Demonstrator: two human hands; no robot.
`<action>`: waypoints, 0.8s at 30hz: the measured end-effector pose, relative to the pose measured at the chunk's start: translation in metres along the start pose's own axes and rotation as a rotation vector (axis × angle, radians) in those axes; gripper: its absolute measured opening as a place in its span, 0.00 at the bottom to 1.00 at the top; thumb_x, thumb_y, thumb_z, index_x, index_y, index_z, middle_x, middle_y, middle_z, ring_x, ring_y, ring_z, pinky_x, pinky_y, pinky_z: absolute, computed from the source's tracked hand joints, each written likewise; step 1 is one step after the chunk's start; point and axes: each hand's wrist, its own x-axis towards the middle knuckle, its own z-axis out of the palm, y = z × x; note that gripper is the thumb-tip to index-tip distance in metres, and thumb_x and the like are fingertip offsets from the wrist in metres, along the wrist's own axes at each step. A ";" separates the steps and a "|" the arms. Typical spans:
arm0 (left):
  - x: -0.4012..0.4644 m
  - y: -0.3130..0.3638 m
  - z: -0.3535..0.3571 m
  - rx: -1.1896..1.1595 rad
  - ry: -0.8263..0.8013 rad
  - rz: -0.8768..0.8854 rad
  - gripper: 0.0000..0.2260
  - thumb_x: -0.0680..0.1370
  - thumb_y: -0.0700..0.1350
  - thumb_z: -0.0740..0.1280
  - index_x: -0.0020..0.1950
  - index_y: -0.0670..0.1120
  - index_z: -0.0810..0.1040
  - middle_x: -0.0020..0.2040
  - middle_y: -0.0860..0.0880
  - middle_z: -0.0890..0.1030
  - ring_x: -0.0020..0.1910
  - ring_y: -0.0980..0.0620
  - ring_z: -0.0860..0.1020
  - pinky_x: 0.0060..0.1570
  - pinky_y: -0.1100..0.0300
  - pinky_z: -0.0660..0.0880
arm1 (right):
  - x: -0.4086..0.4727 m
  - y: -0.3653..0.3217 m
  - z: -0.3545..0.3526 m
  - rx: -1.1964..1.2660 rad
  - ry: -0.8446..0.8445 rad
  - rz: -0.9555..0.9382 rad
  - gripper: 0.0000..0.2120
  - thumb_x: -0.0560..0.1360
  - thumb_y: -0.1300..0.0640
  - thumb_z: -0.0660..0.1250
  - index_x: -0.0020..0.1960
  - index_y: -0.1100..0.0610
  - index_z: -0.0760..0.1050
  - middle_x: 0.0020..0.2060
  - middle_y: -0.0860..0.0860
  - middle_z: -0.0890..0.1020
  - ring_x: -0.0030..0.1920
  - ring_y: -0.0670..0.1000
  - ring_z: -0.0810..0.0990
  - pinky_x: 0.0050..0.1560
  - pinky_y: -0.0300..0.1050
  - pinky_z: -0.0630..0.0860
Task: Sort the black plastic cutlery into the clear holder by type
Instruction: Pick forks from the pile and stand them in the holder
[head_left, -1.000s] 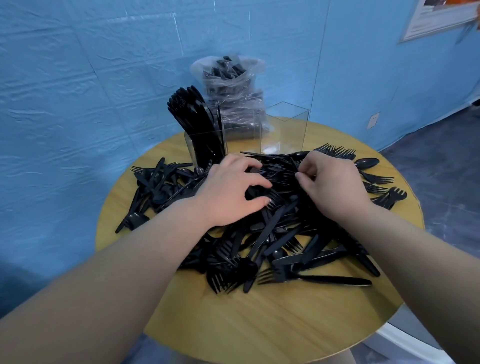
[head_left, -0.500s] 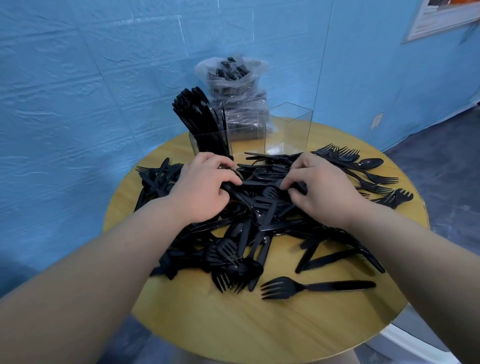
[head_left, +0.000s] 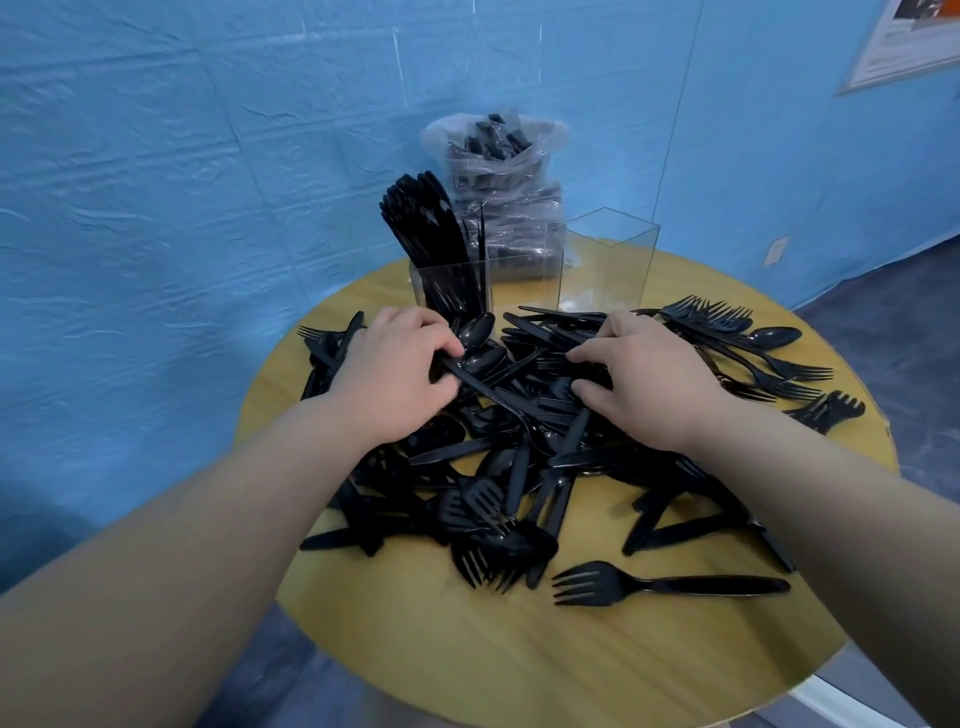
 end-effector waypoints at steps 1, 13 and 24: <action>0.000 0.002 0.003 -0.013 -0.021 0.004 0.11 0.75 0.53 0.68 0.57 0.56 0.77 0.65 0.55 0.71 0.67 0.51 0.64 0.67 0.48 0.63 | 0.000 0.000 0.000 0.008 0.008 -0.001 0.17 0.78 0.46 0.62 0.64 0.49 0.75 0.49 0.46 0.68 0.56 0.51 0.69 0.50 0.42 0.66; 0.011 0.003 0.010 0.056 0.102 -0.158 0.06 0.77 0.50 0.66 0.54 0.52 0.77 0.59 0.53 0.76 0.61 0.48 0.70 0.58 0.51 0.68 | 0.003 0.004 -0.002 0.012 0.054 -0.017 0.15 0.75 0.44 0.66 0.58 0.49 0.79 0.49 0.47 0.72 0.55 0.50 0.70 0.51 0.42 0.68; -0.013 0.027 -0.002 -0.094 0.054 0.071 0.19 0.77 0.40 0.59 0.65 0.55 0.76 0.67 0.59 0.72 0.68 0.53 0.62 0.68 0.51 0.59 | -0.024 0.012 -0.013 0.105 0.195 0.041 0.10 0.75 0.51 0.67 0.55 0.51 0.79 0.44 0.46 0.74 0.45 0.49 0.74 0.47 0.45 0.73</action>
